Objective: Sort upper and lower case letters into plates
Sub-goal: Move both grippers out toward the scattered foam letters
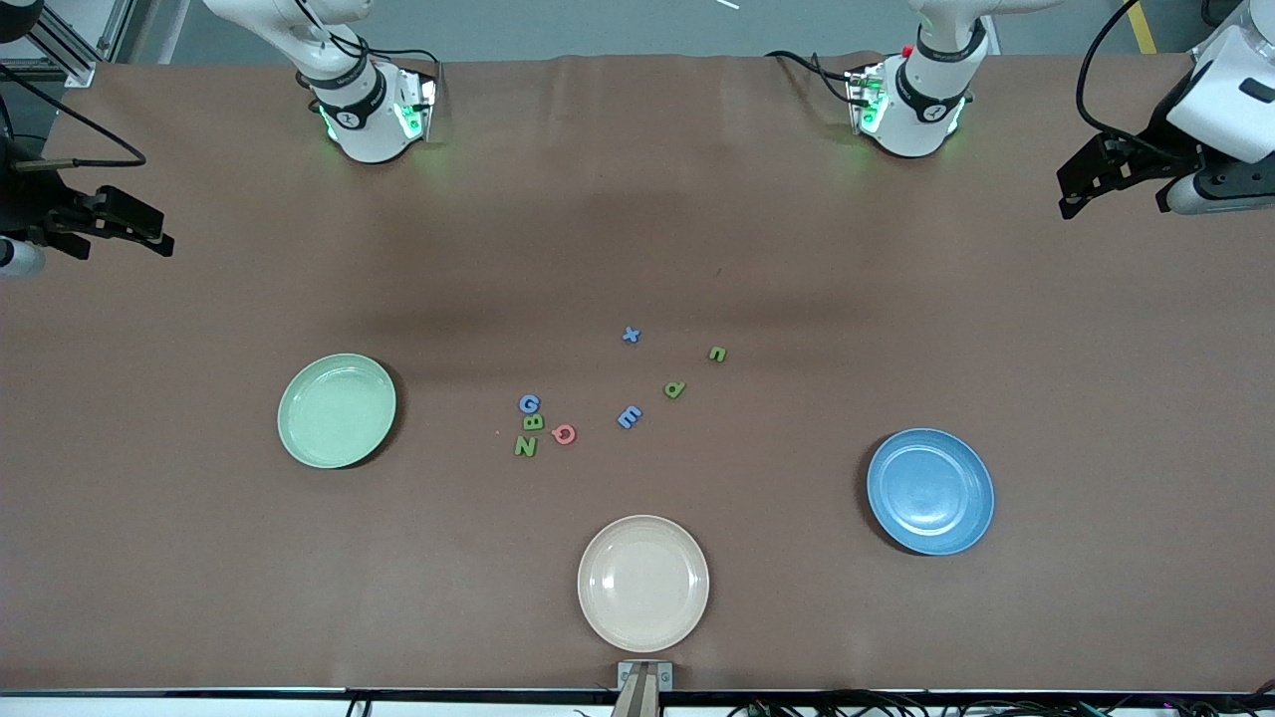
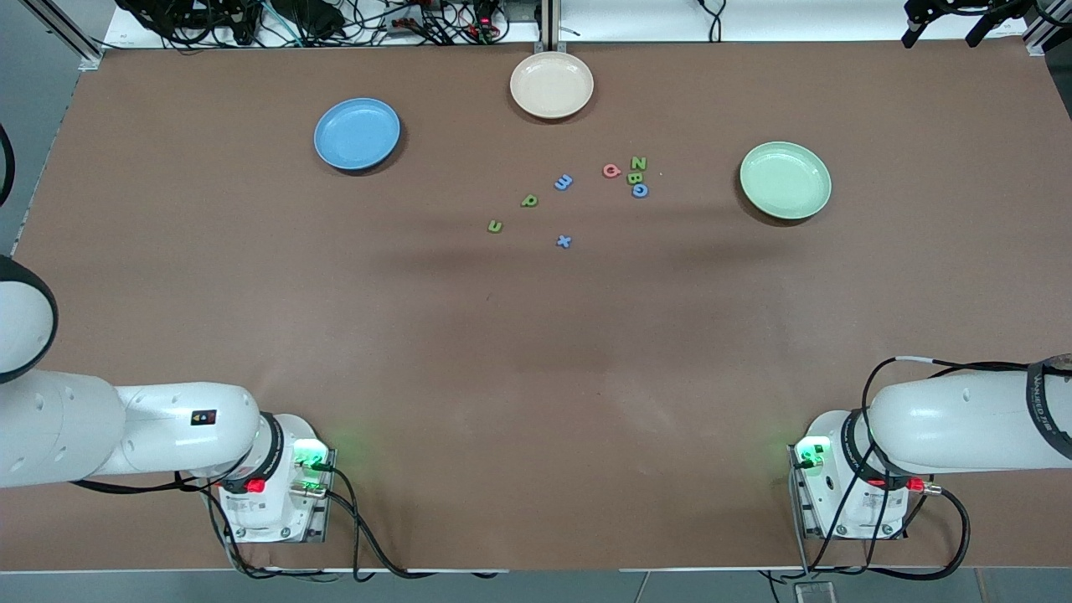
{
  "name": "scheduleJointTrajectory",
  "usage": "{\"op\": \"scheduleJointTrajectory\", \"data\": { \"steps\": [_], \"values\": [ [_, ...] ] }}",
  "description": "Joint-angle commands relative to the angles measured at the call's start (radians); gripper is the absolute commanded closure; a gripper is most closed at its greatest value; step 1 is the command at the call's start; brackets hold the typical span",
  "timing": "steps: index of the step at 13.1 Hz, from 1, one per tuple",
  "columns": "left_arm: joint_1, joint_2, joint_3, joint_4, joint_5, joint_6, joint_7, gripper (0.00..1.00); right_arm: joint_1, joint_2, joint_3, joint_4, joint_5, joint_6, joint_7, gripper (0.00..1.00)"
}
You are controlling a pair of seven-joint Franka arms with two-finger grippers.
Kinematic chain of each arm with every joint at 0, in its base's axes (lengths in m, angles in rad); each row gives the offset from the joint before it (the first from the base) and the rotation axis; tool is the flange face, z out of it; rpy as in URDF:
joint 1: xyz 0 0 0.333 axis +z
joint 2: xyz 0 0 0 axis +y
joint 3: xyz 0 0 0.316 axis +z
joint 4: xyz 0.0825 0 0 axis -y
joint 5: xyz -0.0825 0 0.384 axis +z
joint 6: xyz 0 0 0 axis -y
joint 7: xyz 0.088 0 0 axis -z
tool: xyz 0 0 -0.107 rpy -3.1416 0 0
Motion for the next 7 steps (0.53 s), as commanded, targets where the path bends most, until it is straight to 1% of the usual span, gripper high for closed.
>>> {"op": "scheduleJointTrajectory", "data": {
  "steps": [1,2,3,4,5,7],
  "values": [
    [0.005,0.003,-0.003,0.017,-0.020,-0.027,0.026,0.00,-0.008,-0.023,0.007,-0.011,0.014,-0.006,0.002,0.00],
    [0.005,0.007,-0.003,0.020,-0.020,-0.026,0.026,0.00,-0.005,-0.023,0.008,-0.011,0.016,-0.006,0.003,0.00],
    [0.003,0.022,-0.003,0.048,-0.016,-0.026,0.020,0.00,-0.004,-0.023,0.011,-0.011,0.016,-0.006,0.003,0.00],
    [-0.003,0.074,-0.005,0.094,-0.019,-0.033,0.019,0.00,-0.005,-0.023,0.011,-0.011,0.016,-0.006,0.006,0.00],
    [-0.006,0.110,-0.012,0.111,-0.019,-0.039,0.017,0.00,-0.007,-0.023,0.010,-0.014,0.024,-0.007,0.019,0.00],
    [-0.030,0.163,-0.038,0.096,-0.016,-0.032,0.000,0.00,-0.008,-0.024,0.010,-0.014,0.031,-0.013,0.032,0.00]
  ]
}}
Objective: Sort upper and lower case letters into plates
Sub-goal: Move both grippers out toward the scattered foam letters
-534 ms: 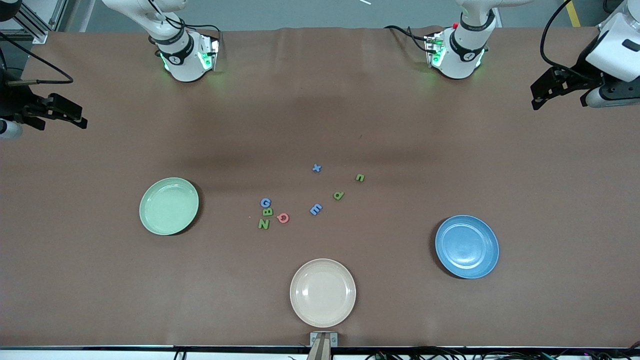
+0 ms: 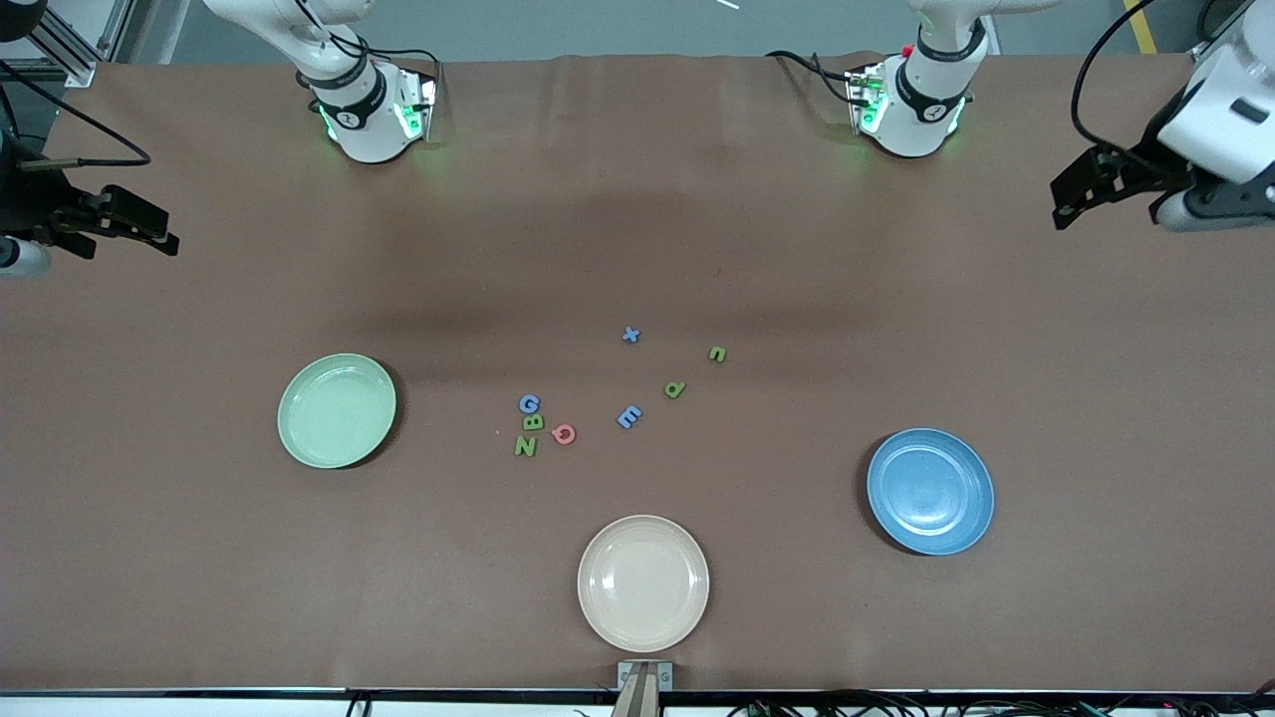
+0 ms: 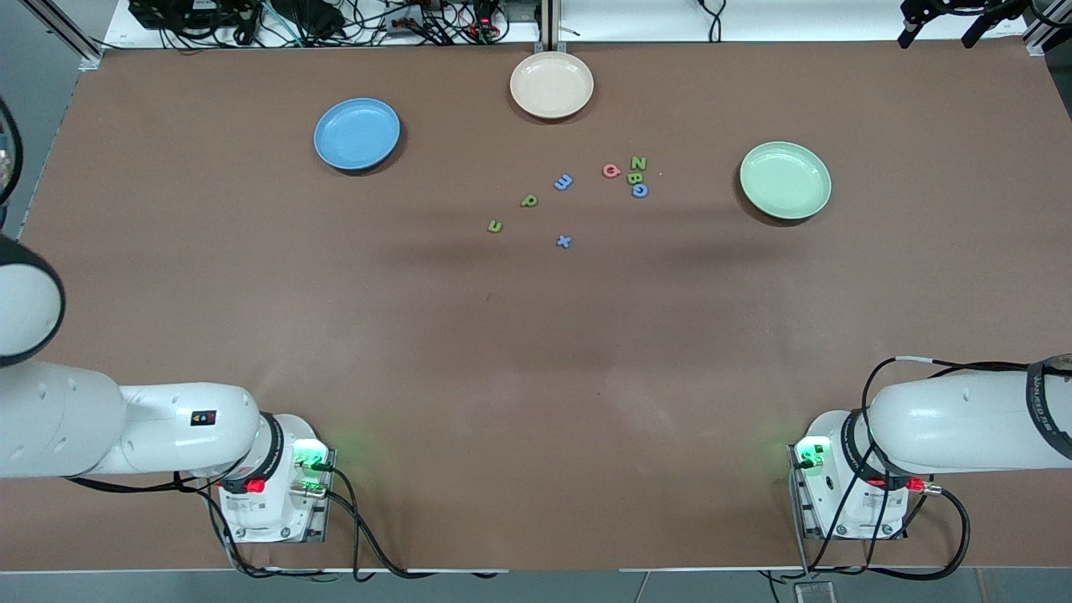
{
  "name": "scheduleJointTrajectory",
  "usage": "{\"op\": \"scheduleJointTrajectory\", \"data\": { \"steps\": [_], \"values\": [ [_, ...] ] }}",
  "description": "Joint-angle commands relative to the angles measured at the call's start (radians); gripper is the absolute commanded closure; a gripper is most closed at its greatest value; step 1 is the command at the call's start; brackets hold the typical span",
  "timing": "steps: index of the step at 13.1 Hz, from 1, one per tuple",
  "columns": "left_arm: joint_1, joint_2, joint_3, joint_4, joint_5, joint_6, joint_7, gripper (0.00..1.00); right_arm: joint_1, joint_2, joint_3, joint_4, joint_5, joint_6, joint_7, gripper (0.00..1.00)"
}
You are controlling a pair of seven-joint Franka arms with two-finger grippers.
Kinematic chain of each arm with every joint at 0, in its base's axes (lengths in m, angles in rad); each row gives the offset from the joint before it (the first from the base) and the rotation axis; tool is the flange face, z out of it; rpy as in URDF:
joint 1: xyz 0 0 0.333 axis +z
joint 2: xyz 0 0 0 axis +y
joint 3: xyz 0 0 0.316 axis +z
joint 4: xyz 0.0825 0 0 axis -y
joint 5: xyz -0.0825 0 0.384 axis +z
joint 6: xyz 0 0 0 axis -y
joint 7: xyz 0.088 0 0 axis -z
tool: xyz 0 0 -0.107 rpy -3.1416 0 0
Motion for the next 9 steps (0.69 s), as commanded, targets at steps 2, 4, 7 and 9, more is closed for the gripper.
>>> {"op": "scheduleJointTrajectory", "data": {
  "steps": [2,4,7,9],
  "values": [
    [-0.056,0.127,-0.060,-0.004,-0.011,0.065,-0.057,0.00,-0.010,-0.023,0.003,-0.009,0.019,-0.009,0.020,0.00],
    [-0.125,0.145,-0.082,-0.108,-0.004,0.211,-0.219,0.00,-0.012,-0.020,0.003,0.003,0.019,-0.009,0.019,0.00],
    [-0.240,0.221,-0.082,-0.196,0.001,0.361,-0.394,0.00,-0.015,0.031,0.000,0.018,0.010,0.003,0.013,0.00],
    [-0.292,0.272,-0.082,-0.256,0.033,0.484,-0.398,0.02,-0.018,0.106,0.000,0.025,0.019,0.079,0.008,0.00]
  ]
}}
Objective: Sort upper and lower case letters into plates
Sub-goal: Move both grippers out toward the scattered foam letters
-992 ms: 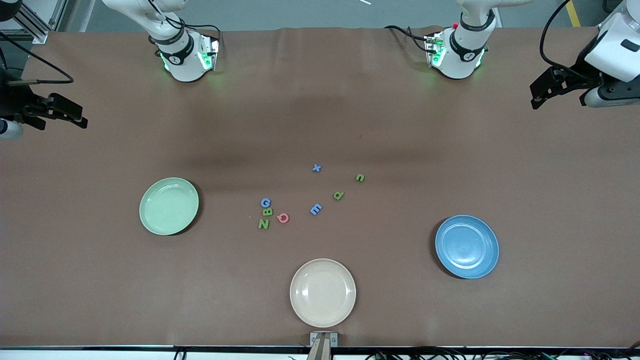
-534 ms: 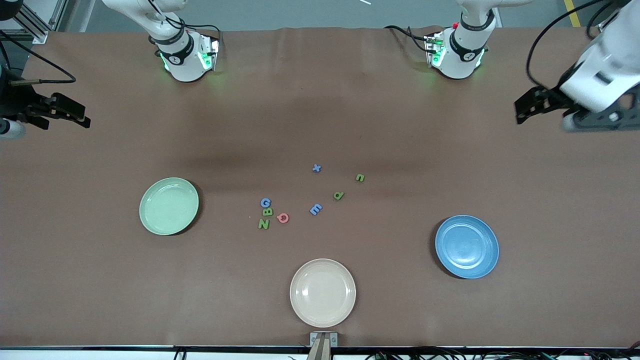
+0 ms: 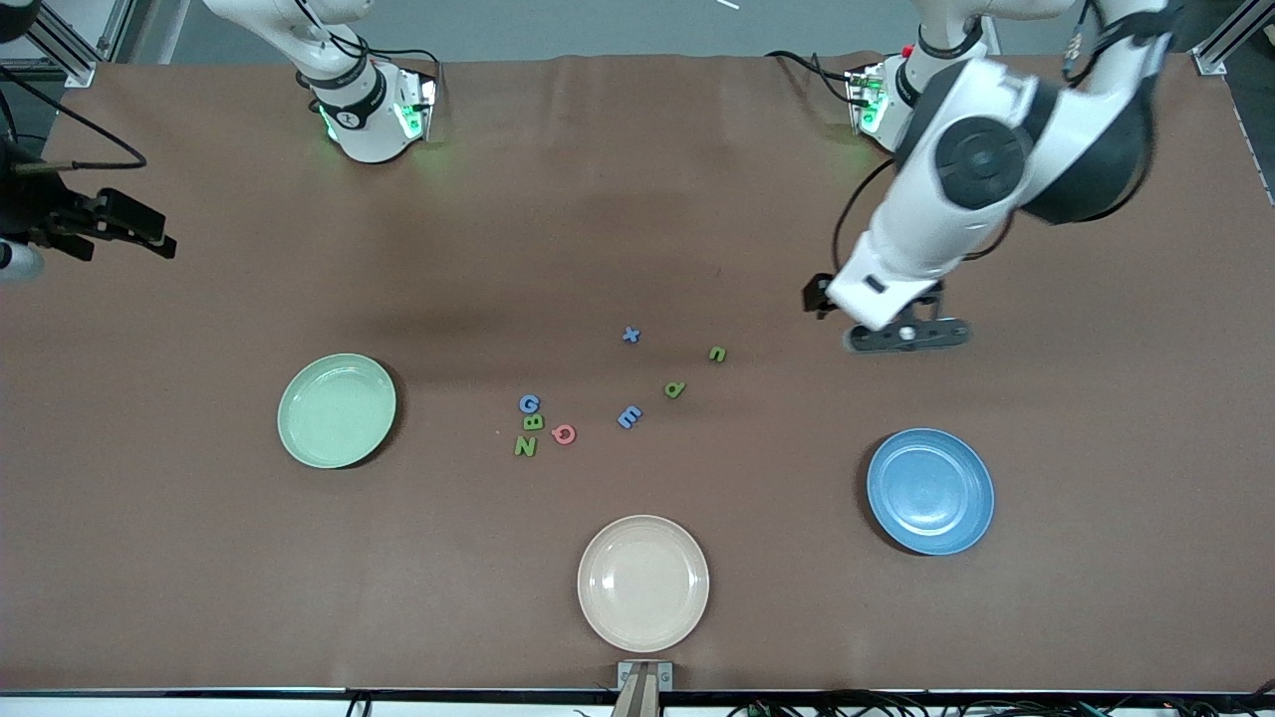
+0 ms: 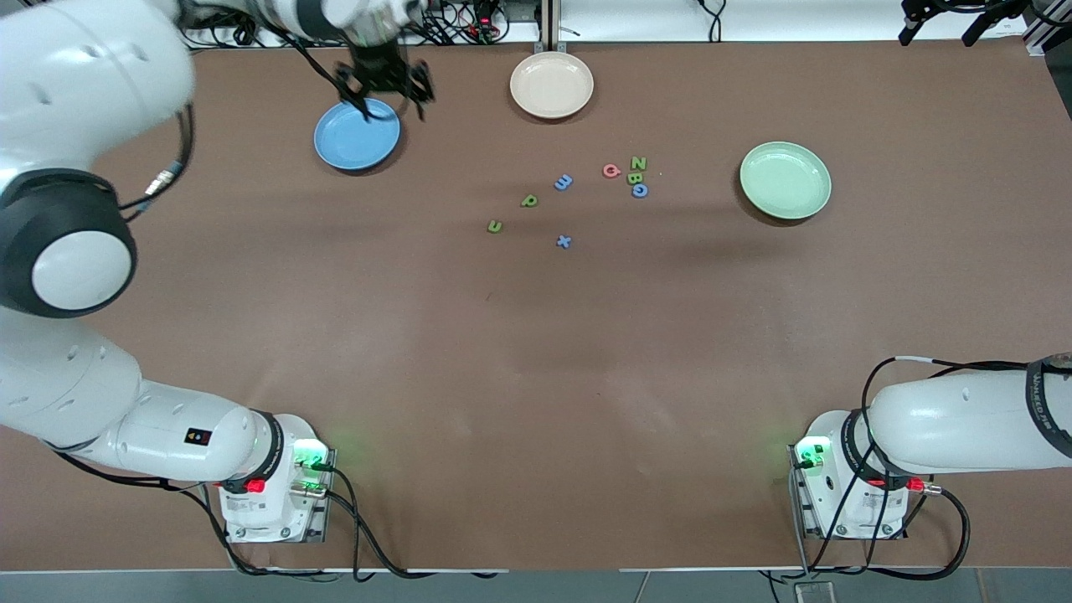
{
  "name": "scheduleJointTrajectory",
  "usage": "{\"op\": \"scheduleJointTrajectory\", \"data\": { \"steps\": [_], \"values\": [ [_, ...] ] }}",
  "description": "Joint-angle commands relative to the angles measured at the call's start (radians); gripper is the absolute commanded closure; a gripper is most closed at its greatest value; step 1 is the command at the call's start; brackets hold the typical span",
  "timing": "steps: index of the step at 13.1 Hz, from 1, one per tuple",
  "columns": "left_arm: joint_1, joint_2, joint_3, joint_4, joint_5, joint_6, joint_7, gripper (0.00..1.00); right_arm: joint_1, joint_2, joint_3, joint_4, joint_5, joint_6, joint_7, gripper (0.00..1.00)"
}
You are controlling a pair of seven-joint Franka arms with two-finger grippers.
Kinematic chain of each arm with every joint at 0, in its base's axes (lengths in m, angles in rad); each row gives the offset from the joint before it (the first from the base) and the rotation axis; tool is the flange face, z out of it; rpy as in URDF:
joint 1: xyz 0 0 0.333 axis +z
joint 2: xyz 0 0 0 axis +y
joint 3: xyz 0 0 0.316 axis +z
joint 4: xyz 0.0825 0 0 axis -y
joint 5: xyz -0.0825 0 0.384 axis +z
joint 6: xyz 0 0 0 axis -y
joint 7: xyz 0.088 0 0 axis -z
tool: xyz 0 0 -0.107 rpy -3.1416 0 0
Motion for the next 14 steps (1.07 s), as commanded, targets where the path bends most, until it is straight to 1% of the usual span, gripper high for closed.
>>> {"op": "scheduleJointTrajectory", "data": {
  "steps": [1,2,3,4,6,7,8,10,11,14],
  "values": [
    [-0.065,0.052,0.005,-0.068,0.048,0.146,-0.011,0.02,-0.014,0.103,0.007,0.024,0.013,0.078,0.001,0.00],
    [-0.105,0.094,0.005,-0.064,0.048,0.169,-0.009,0.02,0.000,0.166,0.010,0.030,-0.007,0.111,0.002,0.00],
    [-0.120,0.132,0.003,-0.056,0.050,0.197,-0.009,0.03,0.012,0.230,0.012,0.050,-0.018,0.122,0.004,0.00],
    [-0.136,0.172,0.002,-0.062,0.051,0.247,-0.008,0.05,0.012,0.249,0.012,0.050,-0.006,0.133,0.013,0.00],
    [-0.211,0.250,0.008,-0.065,0.056,0.355,-0.015,0.08,0.017,0.278,0.013,0.047,0.031,0.183,0.016,0.00],
    [-0.220,0.290,0.005,-0.062,0.094,0.392,-0.017,0.12,0.031,0.309,0.013,0.044,0.063,0.217,0.016,0.00],
    [-0.220,0.316,0.003,-0.064,0.132,0.422,-0.018,0.16,0.047,0.346,0.013,0.041,0.088,0.278,0.016,0.00],
    [-0.228,0.361,0.003,-0.062,0.148,0.443,-0.022,0.26,0.081,0.404,0.013,0.036,0.094,0.367,0.017,0.00],
    [-0.243,0.373,0.006,-0.064,0.148,0.458,-0.022,0.27,0.101,0.415,0.013,0.033,0.094,0.386,0.051,0.00],
    [-0.246,0.398,0.006,-0.065,0.165,0.472,-0.022,0.29,0.191,0.476,0.012,0.035,0.092,0.457,0.259,0.00]
  ]
}}
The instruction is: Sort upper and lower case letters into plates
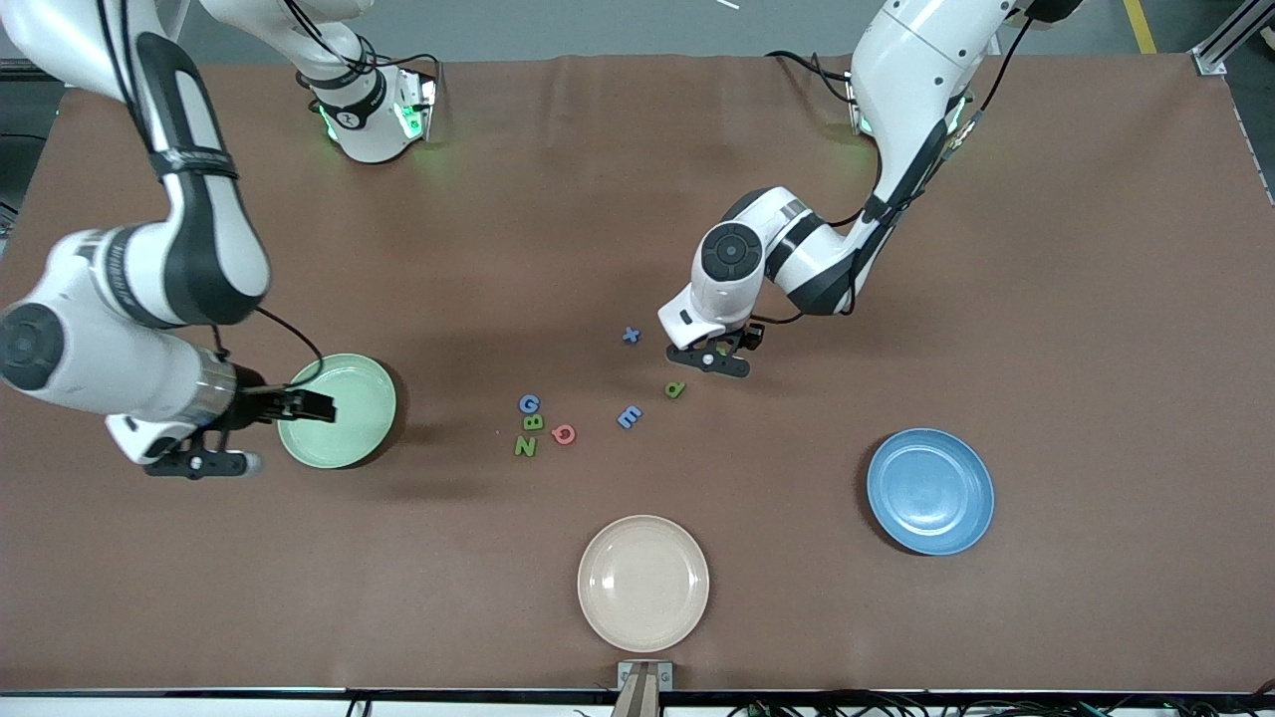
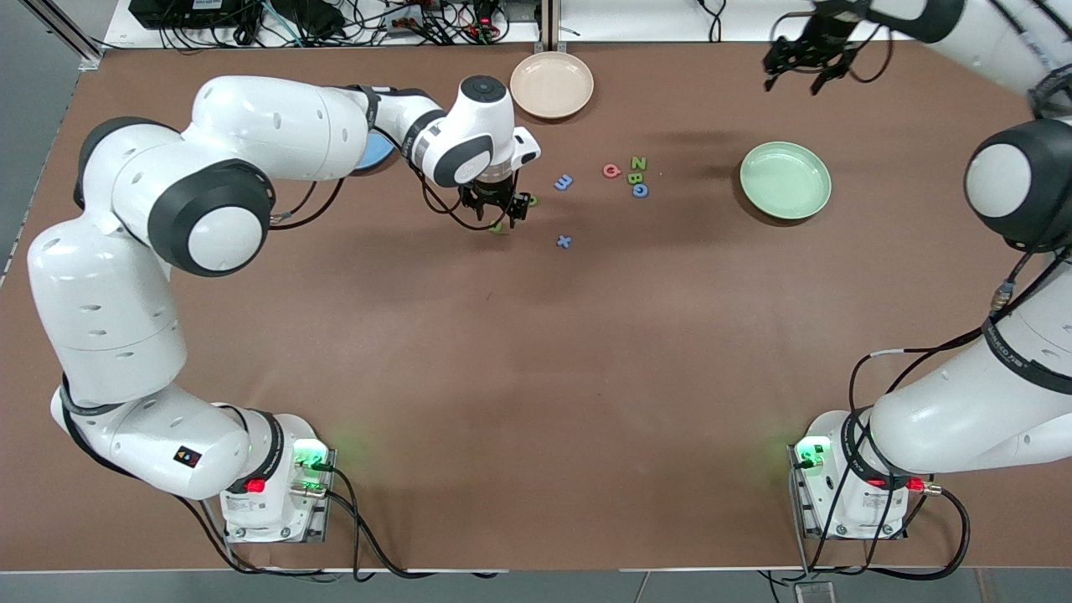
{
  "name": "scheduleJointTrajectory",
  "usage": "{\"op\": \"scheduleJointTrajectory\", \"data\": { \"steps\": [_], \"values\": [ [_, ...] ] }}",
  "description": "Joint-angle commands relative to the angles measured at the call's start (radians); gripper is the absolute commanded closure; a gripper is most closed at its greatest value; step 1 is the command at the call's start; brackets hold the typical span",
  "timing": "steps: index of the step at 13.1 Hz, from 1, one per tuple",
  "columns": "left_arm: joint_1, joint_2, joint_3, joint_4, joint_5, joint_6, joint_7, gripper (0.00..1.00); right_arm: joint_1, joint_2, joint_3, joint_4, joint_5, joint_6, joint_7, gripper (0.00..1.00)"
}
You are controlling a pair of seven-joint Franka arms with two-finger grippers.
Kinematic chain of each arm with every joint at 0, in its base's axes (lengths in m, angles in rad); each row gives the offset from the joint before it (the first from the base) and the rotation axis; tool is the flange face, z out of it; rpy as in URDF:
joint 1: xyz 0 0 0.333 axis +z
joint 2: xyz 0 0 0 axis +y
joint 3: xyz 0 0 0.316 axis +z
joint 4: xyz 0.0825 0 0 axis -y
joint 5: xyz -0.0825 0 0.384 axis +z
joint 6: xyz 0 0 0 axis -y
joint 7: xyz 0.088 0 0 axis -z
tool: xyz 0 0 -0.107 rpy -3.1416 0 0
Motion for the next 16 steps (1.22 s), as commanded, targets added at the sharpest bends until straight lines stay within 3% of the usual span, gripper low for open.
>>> {"op": "scheduleJointTrajectory", "data": {
  "steps": [1,3,7,10,13,14,16],
  "values": [
    [-0.011,0.020,0.006,0.007,0.027,0.018,-0.009,0.29,0.089,0.056,-0.006,0.010,0.004,0.067,0.156,0.00],
    [-0.010,0.026,0.009,0.009,0.027,0.030,-0.010,0.37,0.160,0.117,-0.006,0.012,0.003,0.155,0.243,0.00],
    [-0.010,0.057,0.015,0.009,0.027,0.084,-0.009,0.38,0.281,0.245,-0.012,0.059,-0.026,0.259,0.411,0.04],
    [0.001,0.066,0.017,0.013,0.082,0.085,-0.009,0.38,0.324,0.341,-0.012,0.131,-0.080,0.279,0.492,0.22],
    [0.001,0.071,0.017,0.015,0.090,0.087,-0.010,0.41,0.349,0.391,-0.012,0.174,-0.092,0.286,0.552,0.29],
    [0.001,0.071,0.017,0.013,0.090,0.087,-0.010,0.46,0.349,0.394,-0.012,0.173,-0.094,0.301,0.552,0.29],
    [0.000,0.071,0.017,0.013,0.091,0.087,-0.070,0.72,0.364,0.414,-0.012,0.171,-0.101,0.343,0.555,0.32]
  ]
}}
